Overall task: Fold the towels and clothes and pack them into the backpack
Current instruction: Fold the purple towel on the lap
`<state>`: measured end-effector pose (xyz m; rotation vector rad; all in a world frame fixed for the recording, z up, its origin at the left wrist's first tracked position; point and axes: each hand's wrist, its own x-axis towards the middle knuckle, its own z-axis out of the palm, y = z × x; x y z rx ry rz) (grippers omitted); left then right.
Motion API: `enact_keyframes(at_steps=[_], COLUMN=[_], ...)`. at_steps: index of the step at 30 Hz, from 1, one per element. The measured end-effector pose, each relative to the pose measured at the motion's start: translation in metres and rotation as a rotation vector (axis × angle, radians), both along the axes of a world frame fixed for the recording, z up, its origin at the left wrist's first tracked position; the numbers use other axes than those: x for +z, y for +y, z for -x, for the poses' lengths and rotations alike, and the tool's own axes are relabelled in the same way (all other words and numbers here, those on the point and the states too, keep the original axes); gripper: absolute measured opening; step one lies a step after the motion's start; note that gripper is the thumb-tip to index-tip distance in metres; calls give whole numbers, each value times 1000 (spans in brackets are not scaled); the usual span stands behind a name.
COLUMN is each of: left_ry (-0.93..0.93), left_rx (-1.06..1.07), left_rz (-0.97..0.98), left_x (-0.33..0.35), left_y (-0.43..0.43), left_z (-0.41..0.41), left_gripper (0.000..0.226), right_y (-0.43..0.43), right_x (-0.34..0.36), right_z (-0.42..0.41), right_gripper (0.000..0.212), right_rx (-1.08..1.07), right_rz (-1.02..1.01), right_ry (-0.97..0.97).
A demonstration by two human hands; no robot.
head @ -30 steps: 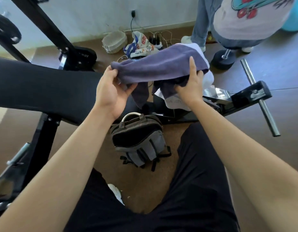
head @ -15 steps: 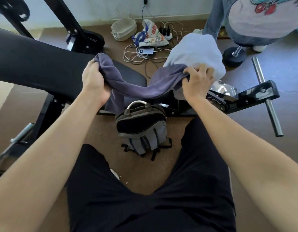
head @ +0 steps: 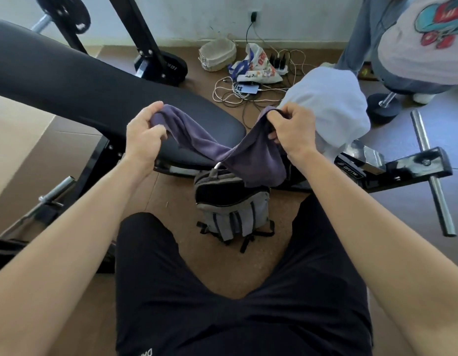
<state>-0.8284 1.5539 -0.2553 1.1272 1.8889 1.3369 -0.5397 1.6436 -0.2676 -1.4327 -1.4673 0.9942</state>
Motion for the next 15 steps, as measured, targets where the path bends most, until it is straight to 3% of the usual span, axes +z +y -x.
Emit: enact_keyframes(at_steps=[3, 6, 9, 11, 15], left_ry=[262, 192, 309, 324, 37], left_rx=[57, 181, 256, 304, 457], left_rz=[113, 152, 200, 180, 111], left_x=[-13, -22, -24, -24, -29], left_y=[-19, -27, -29, -29, -25], left_z=[20, 32, 32, 36, 83], left_gripper=[55, 29, 53, 50, 40], right_y=[-8, -22, -35, -38, -35], right_x=[-11, -19, -24, -25, -30], right_z=[-10, -17, -18, -20, -23], right_gripper=[55, 66, 58, 44, 28], right_rx=[-51, -21, 221, 417, 494], right_rz=[-27, -22, 24, 45, -2], right_ry=[-175, -280, -325, -410, -713])
